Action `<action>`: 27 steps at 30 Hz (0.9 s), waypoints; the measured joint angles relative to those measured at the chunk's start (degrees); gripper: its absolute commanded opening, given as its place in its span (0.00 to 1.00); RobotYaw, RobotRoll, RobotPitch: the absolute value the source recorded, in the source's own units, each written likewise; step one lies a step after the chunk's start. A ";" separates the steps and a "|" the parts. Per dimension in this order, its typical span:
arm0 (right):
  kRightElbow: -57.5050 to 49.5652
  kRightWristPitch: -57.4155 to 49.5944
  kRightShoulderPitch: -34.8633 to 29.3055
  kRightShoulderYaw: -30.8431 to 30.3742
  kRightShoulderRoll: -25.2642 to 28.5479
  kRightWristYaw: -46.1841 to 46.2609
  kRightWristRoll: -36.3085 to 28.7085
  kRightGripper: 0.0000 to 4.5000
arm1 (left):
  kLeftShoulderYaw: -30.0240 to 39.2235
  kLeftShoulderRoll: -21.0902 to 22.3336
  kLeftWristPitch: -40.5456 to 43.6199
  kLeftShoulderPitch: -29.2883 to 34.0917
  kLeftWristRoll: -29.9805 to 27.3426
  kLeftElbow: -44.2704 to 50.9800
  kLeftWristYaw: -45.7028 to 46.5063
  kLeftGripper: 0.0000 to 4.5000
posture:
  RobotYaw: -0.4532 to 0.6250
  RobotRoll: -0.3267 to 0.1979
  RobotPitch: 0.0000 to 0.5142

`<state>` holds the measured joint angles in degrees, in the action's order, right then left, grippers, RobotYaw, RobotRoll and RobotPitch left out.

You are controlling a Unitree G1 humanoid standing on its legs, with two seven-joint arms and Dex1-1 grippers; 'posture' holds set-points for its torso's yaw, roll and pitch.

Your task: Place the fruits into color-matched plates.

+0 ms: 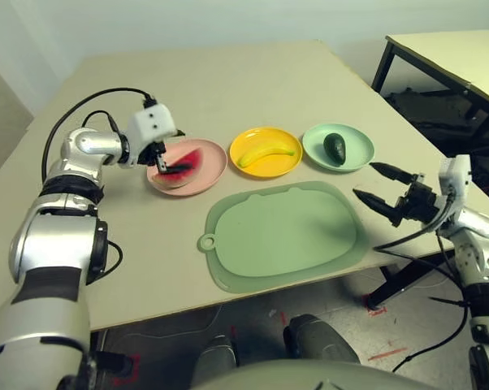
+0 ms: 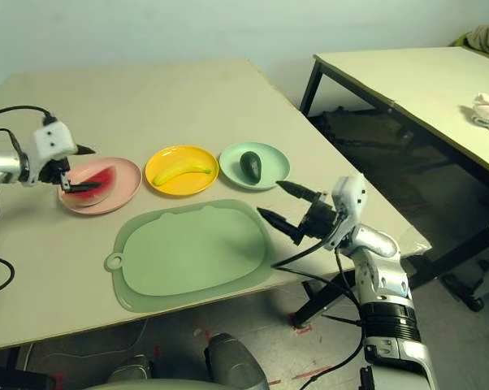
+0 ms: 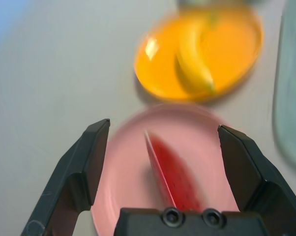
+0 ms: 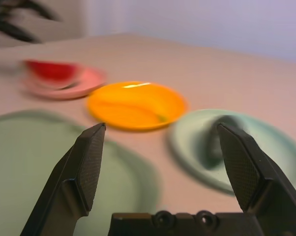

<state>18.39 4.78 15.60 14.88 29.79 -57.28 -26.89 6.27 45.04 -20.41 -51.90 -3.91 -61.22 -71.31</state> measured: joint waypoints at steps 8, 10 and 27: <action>11.62 9.32 -0.62 1.47 -2.96 8.43 5.33 1.00 | 17.50 -4.09 22.21 33.30 -16.89 39.13 16.06 0.99 | 0.27 0.62 0.08; 13.31 11.83 0.00 1.25 -3.50 10.09 6.94 1.00 | 19.96 -7.75 24.28 39.97 -17.89 46.98 21.87 0.99 | 0.28 0.62 0.09; 15.06 16.87 -0.43 3.57 -0.55 17.73 8.69 1.00 | 17.66 -27.23 23.93 63.30 -15.42 64.46 45.19 0.99 | 0.31 0.62 0.17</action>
<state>33.46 21.65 15.17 18.46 29.24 -39.55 -18.21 23.93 17.81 3.52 11.40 -19.33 3.23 -26.12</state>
